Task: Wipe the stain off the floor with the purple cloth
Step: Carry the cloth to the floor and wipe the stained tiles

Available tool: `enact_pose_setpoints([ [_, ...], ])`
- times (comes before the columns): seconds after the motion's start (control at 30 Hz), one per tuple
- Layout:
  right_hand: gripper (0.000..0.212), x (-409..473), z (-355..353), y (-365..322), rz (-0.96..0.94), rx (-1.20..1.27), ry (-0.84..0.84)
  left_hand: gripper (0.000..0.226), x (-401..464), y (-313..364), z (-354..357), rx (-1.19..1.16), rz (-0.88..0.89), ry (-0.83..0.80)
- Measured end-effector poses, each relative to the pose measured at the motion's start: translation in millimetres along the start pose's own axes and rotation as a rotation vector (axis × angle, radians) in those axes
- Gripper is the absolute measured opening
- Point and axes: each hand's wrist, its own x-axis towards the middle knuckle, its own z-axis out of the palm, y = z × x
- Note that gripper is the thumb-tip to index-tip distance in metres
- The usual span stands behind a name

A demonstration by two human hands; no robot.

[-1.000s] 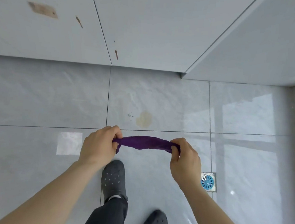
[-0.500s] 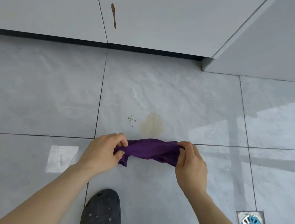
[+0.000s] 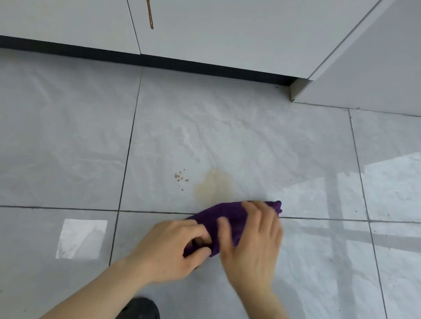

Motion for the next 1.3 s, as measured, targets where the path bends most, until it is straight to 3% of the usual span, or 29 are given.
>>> enact_pose_setpoints([
  [0.1, 0.09, -20, 29, -14, 0.026, -0.022, -0.158, 0.026, 6, -20, -17, 0.04, -0.014, 0.375],
  [0.17, 0.111, -22, 44, -20, 0.079, -0.074, -0.222, 0.045, 16, -42, -31, 0.189, -0.092, 0.568],
  [0.27, 0.125, -18, 58, -22, 0.083, -0.137, -0.235, 0.073, 37, -66, -43, 0.359, -0.189, 0.566],
  [0.33, 0.119, -19, 63, -17, 0.069, -0.129, -0.216, 0.077, 49, -75, -37, 0.394, -0.219, 0.498],
  [0.5, 0.063, -8, 68, 4, -0.032, 0.03, -0.082, 0.079, 59, -92, -14, 0.452, -0.335, 0.454],
  [0.6, 0.048, 14, 68, 9, -0.084, 0.115, -0.072, 0.077, 59, -97, -12, 0.452, -0.321, 0.469],
  [0.8, 0.053, 39, 67, -6, -0.056, 0.373, -0.097, 0.079, 60, -94, -16, 0.453, -0.316, 0.473],
  [0.93, 0.074, 21, 75, -17, -0.207, 0.036, -0.205, 0.077, 60, -95, -17, 0.455, -0.313, 0.487],
  [1.03, 0.094, 26, 85, -24, -0.144, -0.178, -0.206, 0.078, 61, -95, -16, 0.473, -0.31, 0.482],
  [1.3, 0.062, 87, 94, -26, -0.165, -0.166, -0.191, 0.075, 62, -97, -15, 0.444, -0.3, 0.508],
])
